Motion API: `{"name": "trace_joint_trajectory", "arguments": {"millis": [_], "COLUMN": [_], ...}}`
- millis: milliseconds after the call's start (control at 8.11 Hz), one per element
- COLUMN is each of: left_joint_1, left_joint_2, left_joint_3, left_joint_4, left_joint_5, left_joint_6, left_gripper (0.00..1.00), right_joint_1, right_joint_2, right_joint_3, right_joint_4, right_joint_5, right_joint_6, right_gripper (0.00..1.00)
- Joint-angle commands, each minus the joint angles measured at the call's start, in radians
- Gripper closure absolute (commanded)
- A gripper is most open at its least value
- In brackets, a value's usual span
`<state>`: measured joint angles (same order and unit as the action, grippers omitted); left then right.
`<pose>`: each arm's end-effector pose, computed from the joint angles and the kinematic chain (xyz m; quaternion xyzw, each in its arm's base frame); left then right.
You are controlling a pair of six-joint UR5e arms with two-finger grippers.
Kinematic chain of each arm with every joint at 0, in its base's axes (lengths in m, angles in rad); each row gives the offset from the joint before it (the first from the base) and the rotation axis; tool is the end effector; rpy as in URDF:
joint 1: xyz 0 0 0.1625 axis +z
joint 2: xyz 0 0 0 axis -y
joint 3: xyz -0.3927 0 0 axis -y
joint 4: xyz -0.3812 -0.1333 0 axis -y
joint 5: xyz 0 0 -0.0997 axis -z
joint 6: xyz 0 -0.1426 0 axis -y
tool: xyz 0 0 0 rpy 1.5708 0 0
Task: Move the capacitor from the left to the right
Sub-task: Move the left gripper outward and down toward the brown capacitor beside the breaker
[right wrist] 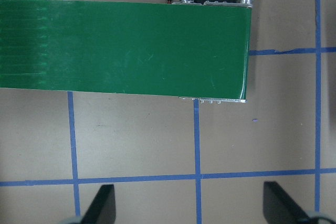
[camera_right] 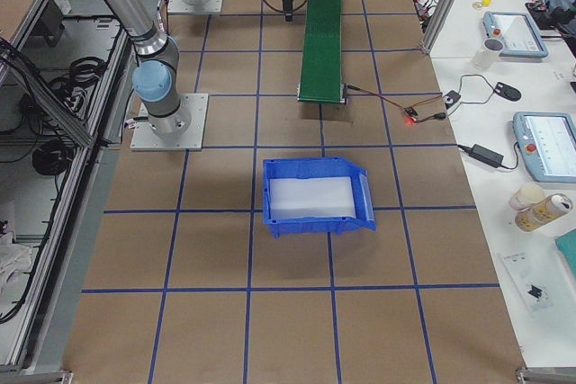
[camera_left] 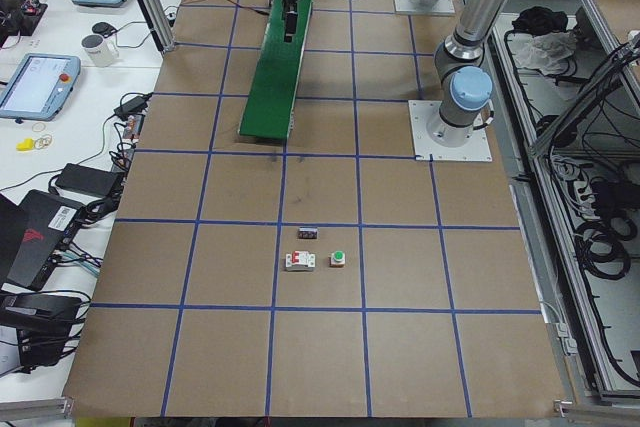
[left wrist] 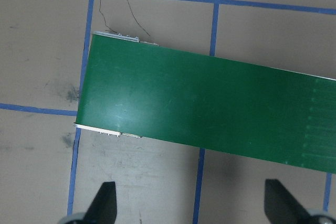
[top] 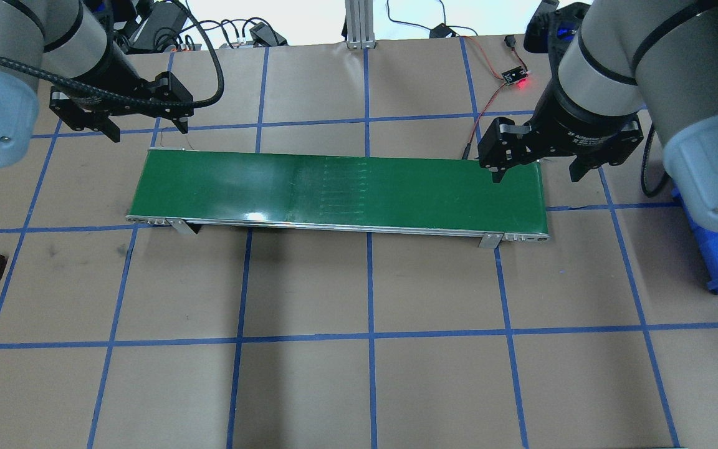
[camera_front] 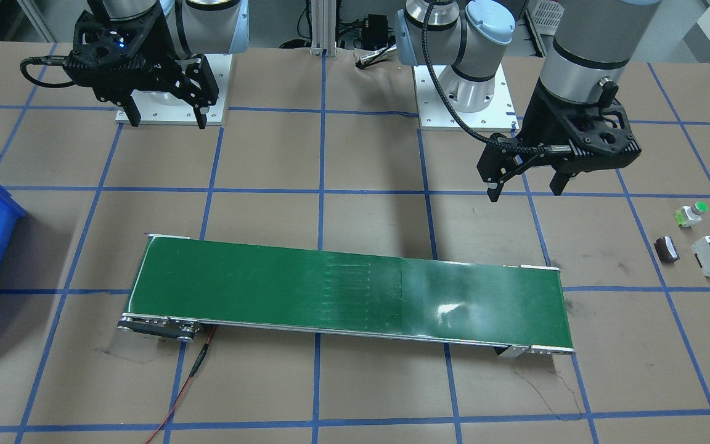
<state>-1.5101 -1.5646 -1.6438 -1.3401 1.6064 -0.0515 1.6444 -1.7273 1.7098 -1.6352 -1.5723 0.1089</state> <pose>-0.0977 -0.5064 0.4054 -0.0573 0.9948 -0.0818 0.0181 0.1644 -0.4200 0.4231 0.0177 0.9990 -0.0408 0.0030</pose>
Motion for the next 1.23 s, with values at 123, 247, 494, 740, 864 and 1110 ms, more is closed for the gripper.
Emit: {"name": "trace_joint_trajectory", "arguments": {"millis": [123, 247, 494, 740, 864, 1110], "left_joint_1": [0.057, 0.112, 0.244, 0.409, 0.486, 0.618], "left_joint_2": [-0.002, -0.002, -0.002, -0.017, -0.044, -0.136], "left_joint_3": [0.001, 0.001, -0.001, -0.010, -0.011, -0.011], "left_joint_4": [-0.008, -0.008, 0.005, 0.015, 0.028, 0.041], "left_joint_5": [0.009, 0.018, 0.061, 0.066, 0.061, 0.060], "left_joint_6": [0.012, 0.024, 0.201, 0.414, 0.486, 0.539], "left_gripper": [0.00, 0.00, 0.00, 0.00, 0.00, 0.00], "right_joint_1": [0.000, 0.000, 0.000, 0.000, 0.000, 0.000], "right_joint_2": [-0.001, -0.001, -0.001, -0.003, -0.003, -0.003], "right_joint_3": [-0.001, -0.001, 0.001, 0.001, 0.001, 0.001], "right_joint_4": [0.000, 0.000, 0.000, 0.000, 0.000, 0.000], "right_joint_5": [-0.002, 0.000, -0.002, -0.002, -0.002, -0.002], "right_joint_6": [0.000, 0.000, 0.000, 0.000, 0.000, 0.000], "right_gripper": [0.00, 0.00, 0.00, 0.00, 0.00, 0.00]}}
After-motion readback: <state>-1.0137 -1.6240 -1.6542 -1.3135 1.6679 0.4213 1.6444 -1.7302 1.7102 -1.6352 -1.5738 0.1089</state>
